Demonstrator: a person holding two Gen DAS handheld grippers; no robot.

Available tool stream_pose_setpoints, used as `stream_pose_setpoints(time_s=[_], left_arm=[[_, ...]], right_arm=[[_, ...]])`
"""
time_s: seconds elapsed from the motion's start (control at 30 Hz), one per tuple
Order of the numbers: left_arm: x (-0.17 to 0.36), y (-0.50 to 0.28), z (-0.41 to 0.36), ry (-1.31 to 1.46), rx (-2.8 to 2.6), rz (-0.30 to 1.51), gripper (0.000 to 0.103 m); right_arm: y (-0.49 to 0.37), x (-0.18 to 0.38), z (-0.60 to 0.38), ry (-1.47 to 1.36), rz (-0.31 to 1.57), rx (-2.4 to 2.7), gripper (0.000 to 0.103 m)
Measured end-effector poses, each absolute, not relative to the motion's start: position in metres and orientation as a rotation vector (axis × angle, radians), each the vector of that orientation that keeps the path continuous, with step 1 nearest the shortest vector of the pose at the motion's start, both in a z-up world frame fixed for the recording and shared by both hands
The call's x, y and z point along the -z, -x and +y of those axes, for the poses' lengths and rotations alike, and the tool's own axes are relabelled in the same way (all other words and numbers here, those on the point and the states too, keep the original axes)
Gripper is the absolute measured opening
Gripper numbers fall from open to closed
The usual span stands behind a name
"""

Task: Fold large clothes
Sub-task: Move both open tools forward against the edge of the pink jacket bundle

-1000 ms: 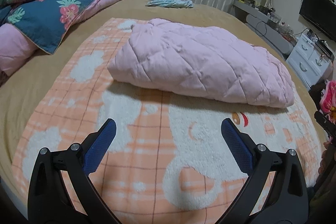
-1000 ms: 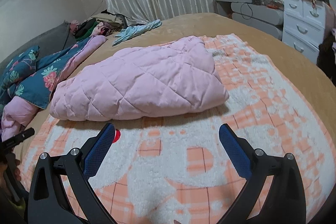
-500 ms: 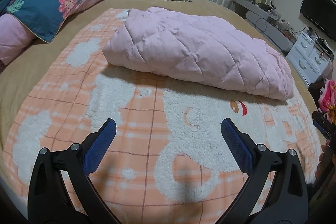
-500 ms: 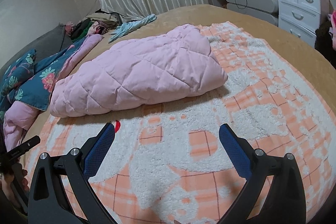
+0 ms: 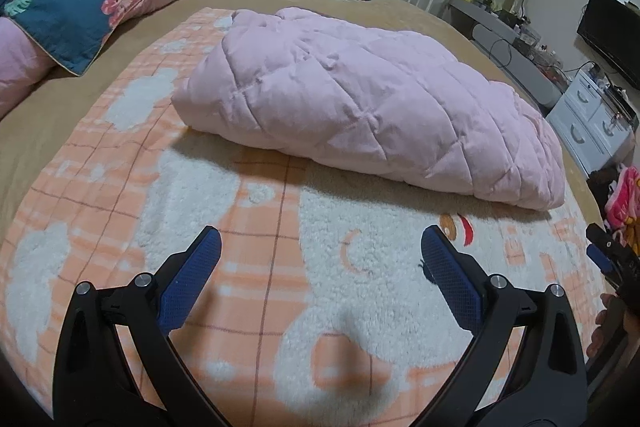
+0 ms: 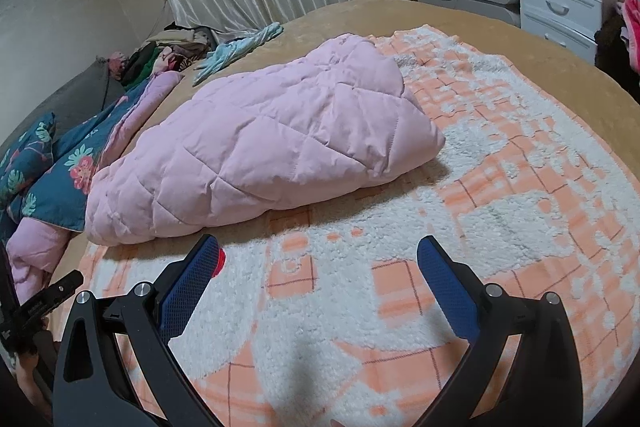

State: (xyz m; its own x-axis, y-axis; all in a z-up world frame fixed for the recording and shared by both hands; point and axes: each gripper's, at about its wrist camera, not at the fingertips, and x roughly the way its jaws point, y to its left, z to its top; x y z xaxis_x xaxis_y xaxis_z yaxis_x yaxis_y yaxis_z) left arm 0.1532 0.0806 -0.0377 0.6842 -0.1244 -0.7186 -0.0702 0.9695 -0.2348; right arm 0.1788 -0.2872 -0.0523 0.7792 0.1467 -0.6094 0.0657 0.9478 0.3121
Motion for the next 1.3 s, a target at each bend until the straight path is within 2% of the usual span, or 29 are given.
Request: stream_pose_setpoints(time_s=[0.27, 0.5, 0.73, 1.3], left_arm=[[0.040, -0.172, 0.087, 0.292, 0.040, 0.822, 0.094], [0.048, -0.196, 0.107, 0.463, 0.091, 0.856, 0.094], [0.046, -0.218, 0.122, 0.515, 0.049, 0.843, 0.094], [0.063, -0.262, 0.140, 0.665, 0.021, 0.855, 0.094]], right_arm=[[-0.195, 0.057, -0.285, -0.334, 0.690, -0.042, 0.099], [-0.211, 0.064, -0.287, -0.344, 0.710, -0.024, 0.099], [-0.232, 0.071, -0.292, -0.356, 0.725, -0.021, 0.099], [-0.265, 0.086, -0.319, -0.481, 0.732, -0.007, 0.099]])
